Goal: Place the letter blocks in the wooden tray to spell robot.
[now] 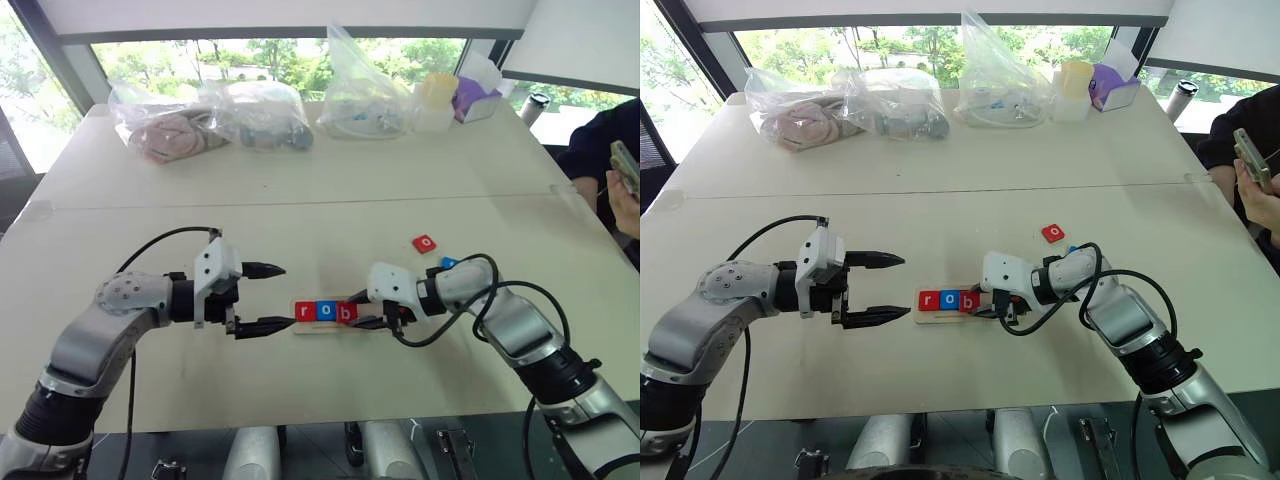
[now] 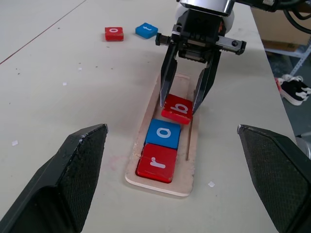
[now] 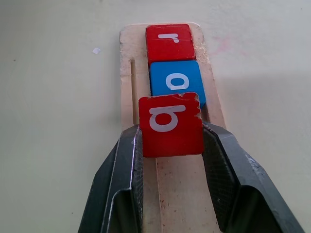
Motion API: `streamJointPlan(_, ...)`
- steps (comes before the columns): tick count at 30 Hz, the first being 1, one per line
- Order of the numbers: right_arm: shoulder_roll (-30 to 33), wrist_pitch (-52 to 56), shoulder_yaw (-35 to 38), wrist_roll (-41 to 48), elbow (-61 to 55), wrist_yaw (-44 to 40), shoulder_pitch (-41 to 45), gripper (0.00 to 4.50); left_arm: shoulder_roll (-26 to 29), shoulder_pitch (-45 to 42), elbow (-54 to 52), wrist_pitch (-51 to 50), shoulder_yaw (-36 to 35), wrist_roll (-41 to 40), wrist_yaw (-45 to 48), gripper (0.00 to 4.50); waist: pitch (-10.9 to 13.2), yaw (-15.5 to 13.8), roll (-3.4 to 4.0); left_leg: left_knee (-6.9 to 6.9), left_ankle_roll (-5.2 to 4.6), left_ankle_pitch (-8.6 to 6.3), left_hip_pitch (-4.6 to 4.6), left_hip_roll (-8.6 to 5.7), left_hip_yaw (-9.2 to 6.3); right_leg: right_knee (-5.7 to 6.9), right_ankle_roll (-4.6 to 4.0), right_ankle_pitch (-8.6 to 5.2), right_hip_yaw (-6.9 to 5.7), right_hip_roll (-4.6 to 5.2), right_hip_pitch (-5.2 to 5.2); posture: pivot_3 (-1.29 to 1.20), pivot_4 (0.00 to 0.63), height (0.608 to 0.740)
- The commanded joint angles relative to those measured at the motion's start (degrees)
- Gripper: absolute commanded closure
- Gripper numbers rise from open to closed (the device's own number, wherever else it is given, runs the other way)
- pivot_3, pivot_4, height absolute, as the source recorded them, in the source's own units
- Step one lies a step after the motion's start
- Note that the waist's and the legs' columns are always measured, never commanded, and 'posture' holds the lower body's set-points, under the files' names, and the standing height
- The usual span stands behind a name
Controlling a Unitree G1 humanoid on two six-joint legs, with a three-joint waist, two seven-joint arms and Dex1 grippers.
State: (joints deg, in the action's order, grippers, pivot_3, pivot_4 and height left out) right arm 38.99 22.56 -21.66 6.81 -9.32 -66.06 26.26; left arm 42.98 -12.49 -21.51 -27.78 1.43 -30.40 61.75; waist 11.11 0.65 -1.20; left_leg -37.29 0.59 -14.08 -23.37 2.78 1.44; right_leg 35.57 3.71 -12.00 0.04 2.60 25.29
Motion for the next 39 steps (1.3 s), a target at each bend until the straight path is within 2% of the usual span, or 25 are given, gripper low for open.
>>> streamJointPlan(1,-0.56,-1.46,0.45,-0.51,0.12,0.07,1.55,3.38,-0.08,-0.67,-1.05,0.89,-0.11,0.18,-0.21,0.00,0.00,0.00,0.00,0.00,0.00,0.00,0.00,0.00,0.00,0.01,0.00,0.00,0.00,0.00,0.00,0.00,0.150,0.740)
streamJointPlan(15,-0.96,-0.62,0.57,-0.12,-0.35,-1.00,1.80,3.38,-0.48,-0.79,-1.16,0.97,0.18,0.35,-0.82,0.00,0.00,0.00,0.00,-0.04,0.00,0.00,0.02,0.00,0.00,0.11,0.00,0.00,0.00,0.00,0.00,0.00,0.150,0.740)
streamJointPlan(21,-1.39,-0.49,0.53,-0.40,-0.19,-0.99,2.14,0.30,-0.72,-0.96,-1.03,0.98,0.26,0.58,-0.81,0.00,0.00,0.00,0.00,-0.07,0.01,0.01,0.04,0.00,-0.01,0.22,0.00,0.00,0.00,0.00,0.01,0.00,0.150,0.740)
streamJointPlan(22,-1.46,-0.52,0.53,-0.44,-0.15,-0.96,2.18,0.04,-0.77,-0.98,-1.03,0.98,0.26,0.59,-0.82,0.00,0.00,0.00,0.00,-0.08,0.02,0.01,0.05,0.00,-0.01,0.24,0.00,0.00,0.00,0.00,0.01,0.00,0.150,0.740)
streamJointPlan(30,-1.30,-1.01,1.49,-0.62,0.03,-0.66,3.15,0.04,-1.04,-0.89,-1.14,0.83,0.22,0.69,-0.90,0.00,0.00,0.02,0.00,-0.15,0.04,0.03,0.07,0.00,-0.02,0.38,-0.01,-0.01,0.01,0.00,0.03,0.00,0.150,0.740)
streamJointPlan(34,-1.50,0.09,6.40,0.89,1.18,2.50,5.44,0.04,-1.00,-0.65,-1.44,0.64,0.11,0.54,-0.86,0.00,0.00,0.02,0.00,-0.17,0.05,0.04,0.08,0.00,-0.02,0.42,-0.01,-0.01,0.01,0.00,0.03,0.00,0.150,0.740)
streamJointPlan(36,-2.60,1.95,9.79,0.15,2.92,7.89,6.64,0.04,-1.05,-0.52,-1.65,0.60,0.08,0.54,-0.96,0.00,0.00,0.02,0.00,-0.18,0.07,0.04,0.07,0.00,-0.02,0.42,-0.01,-0.01,0.01,0.00,0.04,0.00,0.150,0.740)
streamJointPlan(39,-6.55,11.07,16.65,-1.69,3.59,21.58,7.09,0.04,-1.34,-0.34,-1.90,0.61,0.23,0.57,-1.22,0.00,-0.03,-0.05,-0.04,-0.18,0.09,0.05,0.07,0.00,-0.02,0.44,-0.02,0.00,0.01,0.01,0.04,0.00,0.150,0.740)
